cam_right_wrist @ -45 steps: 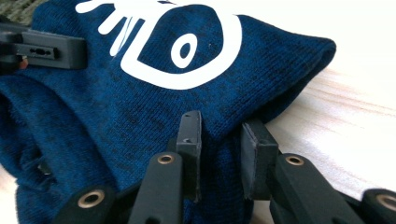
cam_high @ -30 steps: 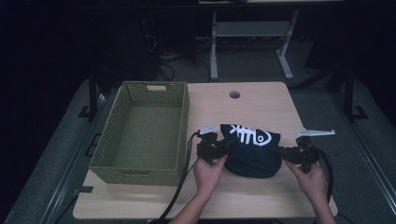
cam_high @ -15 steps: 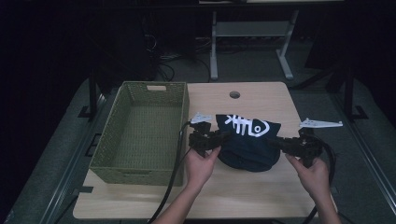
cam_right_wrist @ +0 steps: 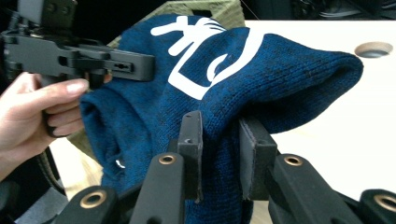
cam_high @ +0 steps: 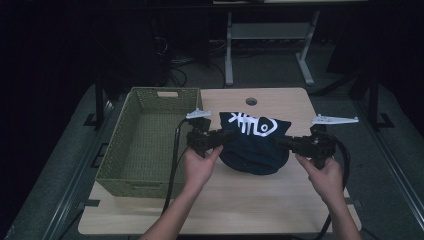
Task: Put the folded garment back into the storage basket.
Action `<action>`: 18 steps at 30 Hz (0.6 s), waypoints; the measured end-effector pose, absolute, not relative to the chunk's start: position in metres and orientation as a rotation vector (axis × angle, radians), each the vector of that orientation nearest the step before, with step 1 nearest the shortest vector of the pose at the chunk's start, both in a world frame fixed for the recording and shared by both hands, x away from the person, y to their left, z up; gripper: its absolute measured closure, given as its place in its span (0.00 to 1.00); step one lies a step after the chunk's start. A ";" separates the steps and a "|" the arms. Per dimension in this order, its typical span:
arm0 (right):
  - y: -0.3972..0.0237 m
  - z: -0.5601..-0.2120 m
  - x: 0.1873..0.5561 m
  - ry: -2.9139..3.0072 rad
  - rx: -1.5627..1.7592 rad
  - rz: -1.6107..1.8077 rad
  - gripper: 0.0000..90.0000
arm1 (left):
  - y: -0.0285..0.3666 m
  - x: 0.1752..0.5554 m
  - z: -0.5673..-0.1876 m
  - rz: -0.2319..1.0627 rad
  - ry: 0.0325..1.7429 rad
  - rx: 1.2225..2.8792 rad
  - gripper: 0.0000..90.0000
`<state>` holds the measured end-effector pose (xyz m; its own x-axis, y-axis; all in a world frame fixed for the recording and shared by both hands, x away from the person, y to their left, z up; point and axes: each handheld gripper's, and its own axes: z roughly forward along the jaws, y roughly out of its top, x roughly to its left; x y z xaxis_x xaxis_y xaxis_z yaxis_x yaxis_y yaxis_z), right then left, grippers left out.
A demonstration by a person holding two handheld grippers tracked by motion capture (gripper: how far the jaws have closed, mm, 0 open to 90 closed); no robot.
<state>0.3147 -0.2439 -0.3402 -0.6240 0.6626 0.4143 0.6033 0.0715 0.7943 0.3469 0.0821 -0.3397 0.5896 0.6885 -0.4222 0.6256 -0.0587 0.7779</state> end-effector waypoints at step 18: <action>-0.199 -0.316 0.342 2.282 1.252 1.707 0.81 | 0.130 0.362 -0.318 0.103 1.122 1.707 0.78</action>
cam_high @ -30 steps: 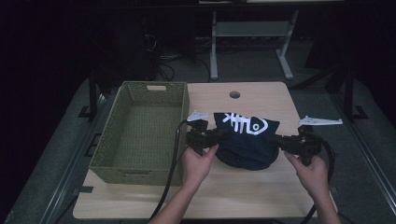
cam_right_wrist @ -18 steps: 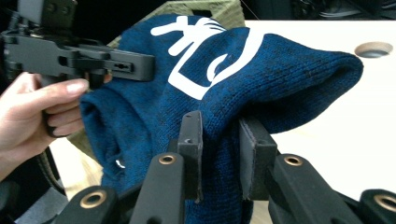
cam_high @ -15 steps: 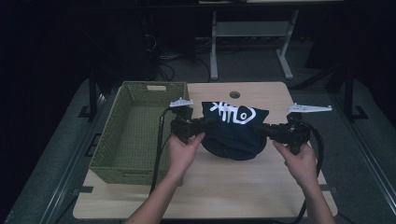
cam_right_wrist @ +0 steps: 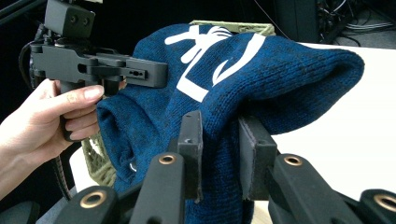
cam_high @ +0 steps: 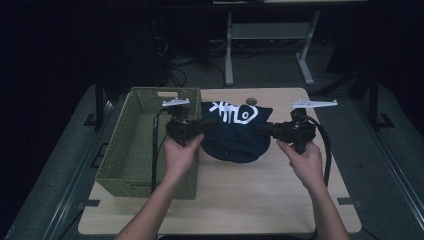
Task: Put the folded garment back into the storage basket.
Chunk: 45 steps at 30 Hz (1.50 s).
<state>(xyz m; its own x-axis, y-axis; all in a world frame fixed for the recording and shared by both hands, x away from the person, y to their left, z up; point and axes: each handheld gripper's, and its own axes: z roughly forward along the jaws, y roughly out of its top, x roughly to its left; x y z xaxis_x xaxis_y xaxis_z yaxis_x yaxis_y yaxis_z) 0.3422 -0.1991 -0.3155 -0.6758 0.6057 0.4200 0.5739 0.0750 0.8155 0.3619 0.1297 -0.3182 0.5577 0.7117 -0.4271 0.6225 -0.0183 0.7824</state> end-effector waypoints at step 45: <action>-0.096 -0.289 0.381 2.410 1.102 1.764 0.81 | 0.240 0.361 -0.295 0.090 1.217 1.570 0.76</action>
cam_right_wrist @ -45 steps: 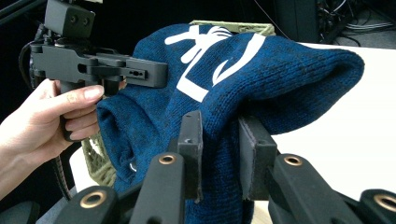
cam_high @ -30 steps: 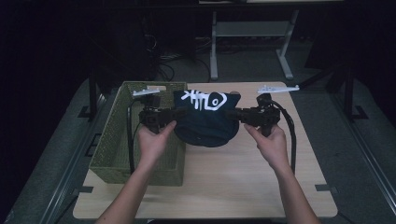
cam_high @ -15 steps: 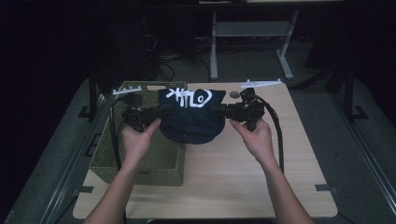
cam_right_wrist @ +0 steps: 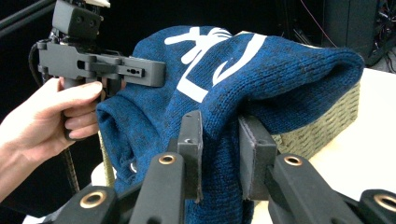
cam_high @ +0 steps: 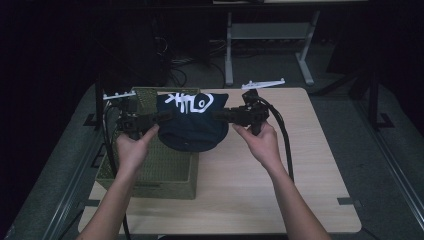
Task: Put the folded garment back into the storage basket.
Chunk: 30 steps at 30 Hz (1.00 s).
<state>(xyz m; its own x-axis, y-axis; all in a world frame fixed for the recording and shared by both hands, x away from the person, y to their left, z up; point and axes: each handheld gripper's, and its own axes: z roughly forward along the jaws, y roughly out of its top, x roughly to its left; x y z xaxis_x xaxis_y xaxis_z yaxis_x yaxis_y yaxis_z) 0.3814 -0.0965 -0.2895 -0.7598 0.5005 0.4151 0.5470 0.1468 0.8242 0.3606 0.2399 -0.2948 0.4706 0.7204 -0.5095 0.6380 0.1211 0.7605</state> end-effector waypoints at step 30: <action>-0.021 -0.296 0.403 -2.360 -1.037 -1.692 0.81 | 0.311 0.371 -0.293 0.133 1.320 1.542 0.74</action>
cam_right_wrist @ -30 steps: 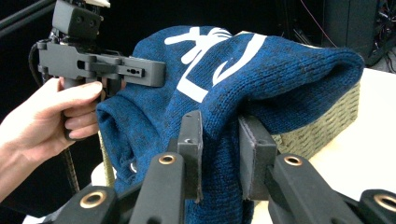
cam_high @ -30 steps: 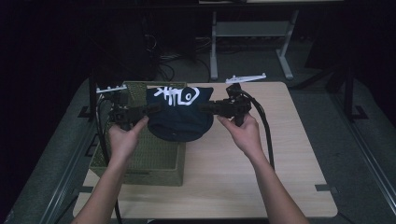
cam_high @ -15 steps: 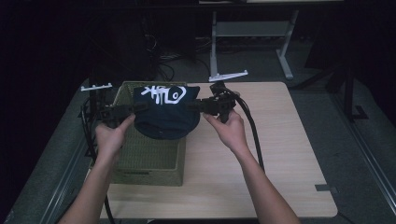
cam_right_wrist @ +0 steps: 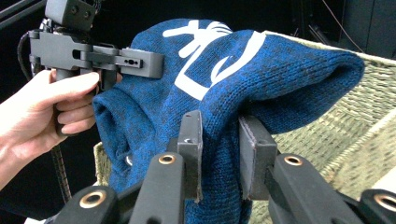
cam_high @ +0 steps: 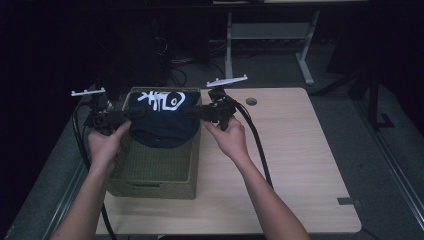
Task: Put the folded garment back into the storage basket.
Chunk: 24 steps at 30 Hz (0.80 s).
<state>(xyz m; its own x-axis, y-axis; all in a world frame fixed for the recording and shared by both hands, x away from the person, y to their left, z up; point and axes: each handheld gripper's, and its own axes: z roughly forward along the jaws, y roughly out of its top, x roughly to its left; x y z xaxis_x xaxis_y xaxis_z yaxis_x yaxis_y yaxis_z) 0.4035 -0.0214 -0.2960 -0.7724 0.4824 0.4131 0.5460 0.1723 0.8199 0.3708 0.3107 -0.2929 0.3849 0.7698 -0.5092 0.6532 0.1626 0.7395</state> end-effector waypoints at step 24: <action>0.028 -0.324 0.406 -2.360 -1.032 -1.611 0.81 | 0.347 0.368 -0.314 0.165 1.389 1.556 0.67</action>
<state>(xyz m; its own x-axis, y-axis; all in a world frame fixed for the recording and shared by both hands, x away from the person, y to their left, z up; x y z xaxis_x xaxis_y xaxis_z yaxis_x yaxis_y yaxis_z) 0.4060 0.0276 -0.3239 -0.7644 0.4719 0.4393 0.5811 0.2091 0.7865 0.3684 0.3473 -0.3139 0.3305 0.8081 -0.4876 0.6710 0.1622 0.7235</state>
